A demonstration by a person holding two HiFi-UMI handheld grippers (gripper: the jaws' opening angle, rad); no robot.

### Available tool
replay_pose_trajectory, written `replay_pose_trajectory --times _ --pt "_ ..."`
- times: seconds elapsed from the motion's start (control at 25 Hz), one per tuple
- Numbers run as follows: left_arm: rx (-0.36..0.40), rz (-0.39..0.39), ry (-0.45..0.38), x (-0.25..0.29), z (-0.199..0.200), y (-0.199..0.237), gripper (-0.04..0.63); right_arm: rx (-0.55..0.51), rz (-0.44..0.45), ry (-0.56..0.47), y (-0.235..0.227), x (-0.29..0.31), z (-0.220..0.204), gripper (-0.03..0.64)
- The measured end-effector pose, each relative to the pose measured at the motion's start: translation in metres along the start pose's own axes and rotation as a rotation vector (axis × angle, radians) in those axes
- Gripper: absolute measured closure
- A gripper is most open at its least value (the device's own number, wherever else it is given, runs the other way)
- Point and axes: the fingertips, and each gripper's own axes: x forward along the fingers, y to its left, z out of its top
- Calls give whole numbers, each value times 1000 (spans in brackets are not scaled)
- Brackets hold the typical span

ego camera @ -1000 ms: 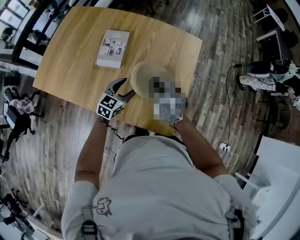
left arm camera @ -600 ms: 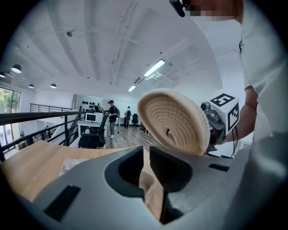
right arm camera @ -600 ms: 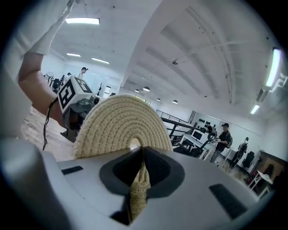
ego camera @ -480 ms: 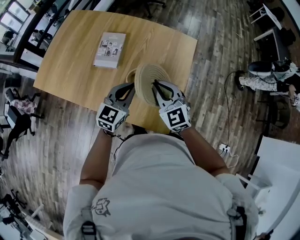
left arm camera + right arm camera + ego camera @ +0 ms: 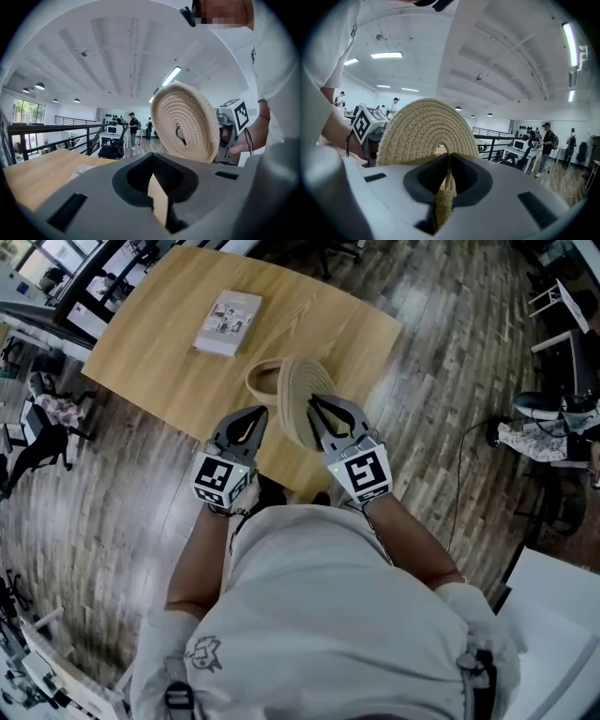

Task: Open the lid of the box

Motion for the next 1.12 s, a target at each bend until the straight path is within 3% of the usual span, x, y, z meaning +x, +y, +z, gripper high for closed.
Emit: replay_pose_trajectory --times 0.28,0.52,0.76,1.12 --pt "7 95 -44 -27 16 -74 591 23 78 -35 4 -65 -16 588" --pt "14 75 -13 -40 17 -118 591 46 126 -56 9 -102 -14 588" --pt "63 81 -53 -58 34 -129 591 59 127 -61 15 -122 -7 588" --pt "67 67 -83 -106 49 -126 591 77 106 -69 55 -131 9 588"
